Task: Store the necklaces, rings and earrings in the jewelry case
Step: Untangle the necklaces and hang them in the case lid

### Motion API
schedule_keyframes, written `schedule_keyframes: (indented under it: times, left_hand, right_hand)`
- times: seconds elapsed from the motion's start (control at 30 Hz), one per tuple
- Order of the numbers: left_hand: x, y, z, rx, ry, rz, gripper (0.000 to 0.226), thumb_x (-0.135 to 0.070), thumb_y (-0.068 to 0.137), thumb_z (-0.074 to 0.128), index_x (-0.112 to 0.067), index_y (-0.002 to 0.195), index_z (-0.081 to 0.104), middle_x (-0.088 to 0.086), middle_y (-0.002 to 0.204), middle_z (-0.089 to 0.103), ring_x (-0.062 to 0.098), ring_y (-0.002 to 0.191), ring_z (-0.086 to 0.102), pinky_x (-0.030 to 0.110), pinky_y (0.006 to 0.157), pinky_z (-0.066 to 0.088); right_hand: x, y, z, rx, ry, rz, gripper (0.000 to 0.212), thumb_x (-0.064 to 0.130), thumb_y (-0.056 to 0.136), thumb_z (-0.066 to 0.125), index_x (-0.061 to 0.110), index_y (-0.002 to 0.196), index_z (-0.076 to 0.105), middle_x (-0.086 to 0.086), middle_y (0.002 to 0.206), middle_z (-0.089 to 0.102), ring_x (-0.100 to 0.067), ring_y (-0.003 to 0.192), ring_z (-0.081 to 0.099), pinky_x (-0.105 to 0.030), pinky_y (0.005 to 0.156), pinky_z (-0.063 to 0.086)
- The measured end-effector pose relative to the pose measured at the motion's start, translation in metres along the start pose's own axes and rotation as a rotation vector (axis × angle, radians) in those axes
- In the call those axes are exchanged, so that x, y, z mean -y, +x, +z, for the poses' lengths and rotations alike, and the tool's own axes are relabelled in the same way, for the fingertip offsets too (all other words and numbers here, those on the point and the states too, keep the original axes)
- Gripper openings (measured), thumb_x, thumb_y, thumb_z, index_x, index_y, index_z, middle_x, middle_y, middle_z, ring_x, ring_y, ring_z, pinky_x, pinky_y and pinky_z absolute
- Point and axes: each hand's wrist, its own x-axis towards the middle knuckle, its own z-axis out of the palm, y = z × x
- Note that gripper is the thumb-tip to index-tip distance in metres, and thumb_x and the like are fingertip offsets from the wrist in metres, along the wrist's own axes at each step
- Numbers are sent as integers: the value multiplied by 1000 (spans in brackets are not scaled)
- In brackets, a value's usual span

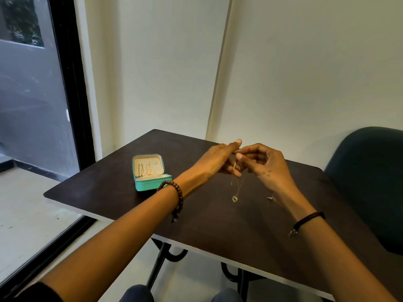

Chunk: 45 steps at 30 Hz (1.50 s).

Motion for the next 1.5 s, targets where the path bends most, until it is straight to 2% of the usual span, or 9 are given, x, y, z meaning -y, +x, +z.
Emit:
schedule_keyframes:
  times: [0.17,0.3,0.47,0.67,0.8,0.97,1.23,1.37,1.5]
  left_hand:
    - [-6,-6,1,87,-15,1,54,-53,101,37,-6,117,60,8,79,73,20,62,63,28,66,56]
    - [-8,-8,4,133,-68,0,56,-53,101,39,-3,120,58,8,75,69,20,59,64,29,62,55]
    - [-13,-12,3,110,-168,-13,45,-50,101,40,-8,112,53,7,68,63,18,53,59,33,66,56]
    - [-17,-14,0,60,-143,-68,38,-49,103,37,-17,89,54,7,59,54,14,48,47,29,59,54]
    - [-14,-14,-2,46,-112,-116,37,-48,103,37,-18,92,54,1,52,56,13,47,44,26,53,52]
    - [-8,-9,-8,2,-100,-135,44,-45,104,37,-10,128,49,2,56,55,13,45,47,27,53,52]
    - [-8,-5,-24,-111,-243,-140,40,-39,103,43,-7,123,56,3,58,58,18,51,55,25,53,53]
    - [-5,-8,-25,-97,-268,-140,36,-36,103,46,-6,119,59,4,59,57,16,51,55,23,51,52]
    - [5,-9,-25,-83,-256,-139,34,-34,101,51,-6,112,66,2,58,56,12,50,50,25,57,53]
  right_hand:
    - [-9,-4,0,-24,41,44,15,22,88,76,16,102,74,-2,93,76,-12,93,72,-24,83,57]
    - [-8,-8,7,20,305,178,22,23,92,71,7,108,70,-8,98,74,-21,94,72,-29,78,57]
    - [-5,-7,11,58,474,287,31,24,90,72,3,112,68,-9,88,71,-19,76,69,-33,77,59]
    - [-3,-9,14,173,639,402,28,23,85,76,2,99,66,-10,75,60,-7,51,52,-21,64,44]
    - [-3,-13,18,185,607,409,44,29,81,78,-1,110,65,-8,76,61,-4,47,50,-14,50,41]
    - [-6,-16,18,205,526,385,26,31,91,71,6,98,70,0,70,64,-4,52,49,-15,53,42]
    - [-14,-23,21,237,450,331,24,32,92,69,9,98,73,0,70,59,-10,63,51,-21,62,45]
    - [-13,-26,26,248,422,315,24,35,92,69,13,96,74,0,66,55,-11,57,49,-22,59,45]
    - [-11,-24,30,223,423,303,21,37,90,70,17,88,76,2,58,40,-10,48,36,-20,55,37]
